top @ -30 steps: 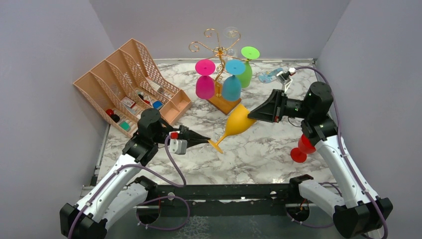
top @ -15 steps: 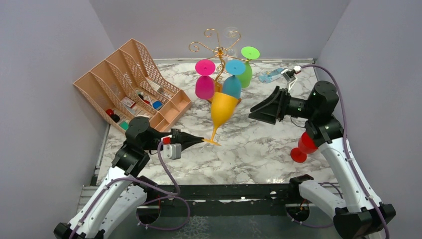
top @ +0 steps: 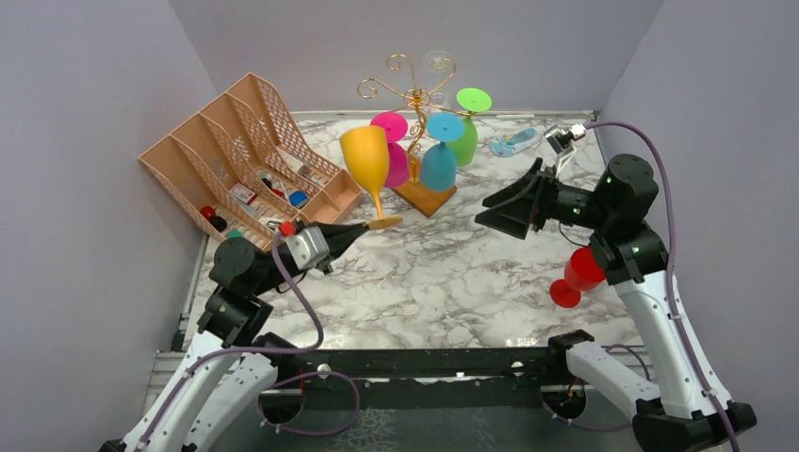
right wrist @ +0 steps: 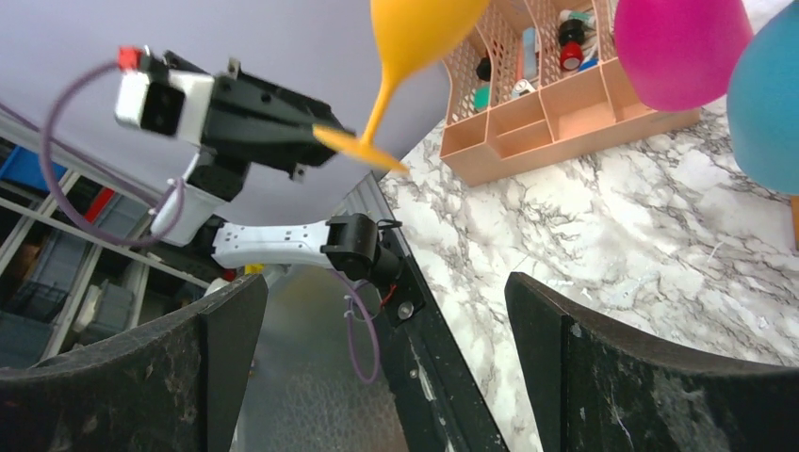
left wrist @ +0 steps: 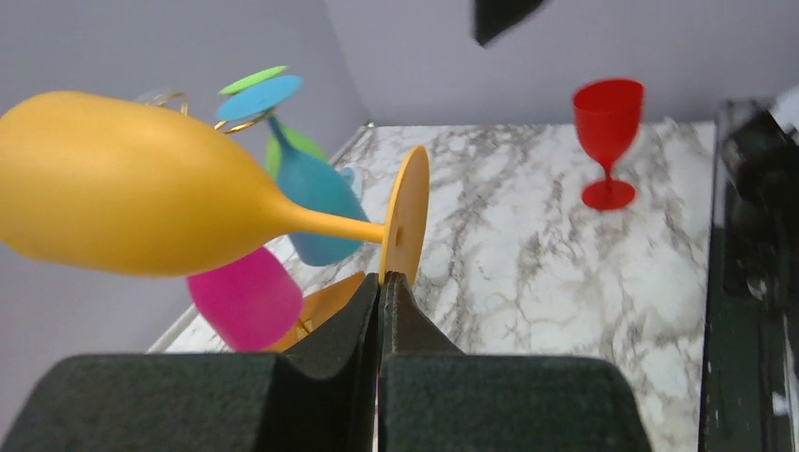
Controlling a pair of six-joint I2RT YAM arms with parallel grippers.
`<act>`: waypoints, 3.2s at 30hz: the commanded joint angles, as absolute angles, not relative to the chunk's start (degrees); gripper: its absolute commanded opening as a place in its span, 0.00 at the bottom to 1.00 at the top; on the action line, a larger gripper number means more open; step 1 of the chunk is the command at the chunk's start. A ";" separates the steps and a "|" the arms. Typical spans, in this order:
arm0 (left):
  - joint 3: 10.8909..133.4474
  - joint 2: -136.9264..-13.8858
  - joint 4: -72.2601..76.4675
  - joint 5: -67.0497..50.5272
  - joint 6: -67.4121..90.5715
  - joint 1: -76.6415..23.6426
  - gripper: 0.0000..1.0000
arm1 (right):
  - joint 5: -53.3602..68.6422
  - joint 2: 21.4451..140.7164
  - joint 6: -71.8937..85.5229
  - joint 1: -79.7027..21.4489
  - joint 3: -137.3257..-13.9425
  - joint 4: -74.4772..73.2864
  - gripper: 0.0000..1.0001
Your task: Place the wine glass upside down on the wine glass rack
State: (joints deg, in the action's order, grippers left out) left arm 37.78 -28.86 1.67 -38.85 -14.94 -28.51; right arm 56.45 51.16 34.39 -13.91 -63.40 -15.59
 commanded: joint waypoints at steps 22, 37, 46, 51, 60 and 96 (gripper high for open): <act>84.87 -69.55 -7.50 -5.86 29.63 -13.83 0.00 | 47.20 45.62 22.89 -14.02 -66.85 -28.20 1.00; 114.14 -102.15 -7.62 -29.14 41.88 -8.88 0.00 | 46.89 43.60 22.68 -14.06 -68.72 -30.95 1.00; 114.62 -106.30 -7.51 -30.75 42.93 -9.01 0.00 | 46.10 42.99 22.81 -14.06 -69.41 -31.76 1.00; 114.76 -107.08 -7.50 -31.12 42.35 -9.05 0.00 | 46.60 43.24 23.84 -14.06 -68.65 -30.60 1.00; 115.13 -108.25 -7.85 -31.57 41.78 -9.67 0.00 | 46.28 43.24 24.30 -14.06 -67.98 -30.13 1.00; 116.69 -113.32 -1.04 -33.31 51.77 -14.06 0.00 | 45.61 43.15 24.28 -14.06 -66.99 -29.53 1.00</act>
